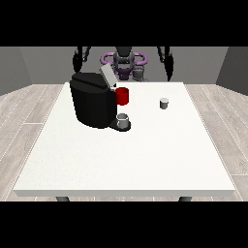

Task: Insert the coffee pod into the coffee machine and close the lid

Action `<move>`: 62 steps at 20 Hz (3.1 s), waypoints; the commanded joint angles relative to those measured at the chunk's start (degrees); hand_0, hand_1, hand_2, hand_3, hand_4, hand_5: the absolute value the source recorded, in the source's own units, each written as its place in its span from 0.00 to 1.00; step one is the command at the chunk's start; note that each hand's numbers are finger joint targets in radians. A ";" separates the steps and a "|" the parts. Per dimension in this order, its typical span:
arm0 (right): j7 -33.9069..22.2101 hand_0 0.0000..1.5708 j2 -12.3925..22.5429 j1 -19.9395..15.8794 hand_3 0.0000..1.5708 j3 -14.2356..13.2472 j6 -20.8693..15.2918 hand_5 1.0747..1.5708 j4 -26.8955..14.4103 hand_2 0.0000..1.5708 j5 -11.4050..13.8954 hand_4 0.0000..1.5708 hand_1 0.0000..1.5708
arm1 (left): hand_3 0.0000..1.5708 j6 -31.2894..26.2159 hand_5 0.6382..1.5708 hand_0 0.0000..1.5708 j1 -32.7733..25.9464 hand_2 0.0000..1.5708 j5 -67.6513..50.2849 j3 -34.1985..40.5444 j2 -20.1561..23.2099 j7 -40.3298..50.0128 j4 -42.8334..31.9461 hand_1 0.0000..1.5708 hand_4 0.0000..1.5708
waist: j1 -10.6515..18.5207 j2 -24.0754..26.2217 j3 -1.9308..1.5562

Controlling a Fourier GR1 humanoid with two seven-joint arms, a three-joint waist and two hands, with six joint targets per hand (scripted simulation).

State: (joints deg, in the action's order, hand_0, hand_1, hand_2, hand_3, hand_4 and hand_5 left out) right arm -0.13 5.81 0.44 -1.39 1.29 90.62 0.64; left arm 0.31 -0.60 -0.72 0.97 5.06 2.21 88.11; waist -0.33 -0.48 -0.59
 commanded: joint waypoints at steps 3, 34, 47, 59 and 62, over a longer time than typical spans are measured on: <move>-3.34 0.00 -2.34 0.48 0.00 0.56 -0.71 1.00 -0.47 0.00 -0.99 0.08 0.00 | 0.00 -4.84 1.00 0.00 -1.77 0.00 -0.68 -0.07 1.59 -6.69 -0.61 0.00 0.14 | 0.89 2.45 0.60; 3.79 0.00 -3.31 -8.88 0.00 -0.83 -7.68 1.00 -3.42 0.00 -2.49 0.22 0.00 | 0.00 -7.78 1.00 0.00 24.83 0.00 12.43 6.33 16.30 -11.07 -36.18 0.00 0.00 | -6.78 -9.04 0.59; 3.58 0.00 -3.85 -11.37 0.00 -0.44 -10.78 1.00 -10.88 0.00 0.76 0.27 0.00 | 0.30 -6.91 1.00 0.39 28.55 0.47 21.45 3.00 18.56 -10.99 -44.35 0.39 0.00 | -5.75 -8.67 0.59; 5.57 0.00 -5.57 -9.04 0.00 0.97 -10.84 1.00 -10.88 0.00 0.89 0.28 0.00 | 0.39 2.51 1.00 0.46 30.36 0.54 29.20 2.23 19.02 -18.37 -50.74 0.46 0.10 | -7.28 -9.25 0.60; -3.43 0.00 -5.39 -13.73 0.00 2.44 -13.12 1.00 -5.11 0.00 2.58 0.33 0.00 | 0.44 8.88 1.00 0.49 29.58 0.58 30.67 2.57 16.07 -22.09 -54.65 0.49 0.22 | -7.83 -10.19 0.64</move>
State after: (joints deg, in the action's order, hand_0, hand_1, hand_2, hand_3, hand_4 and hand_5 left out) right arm 0.73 1.07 -11.59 -0.30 -9.98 82.64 1.77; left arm 4.58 29.45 28.47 3.33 23.09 -16.52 36.50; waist -8.01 -10.30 -0.05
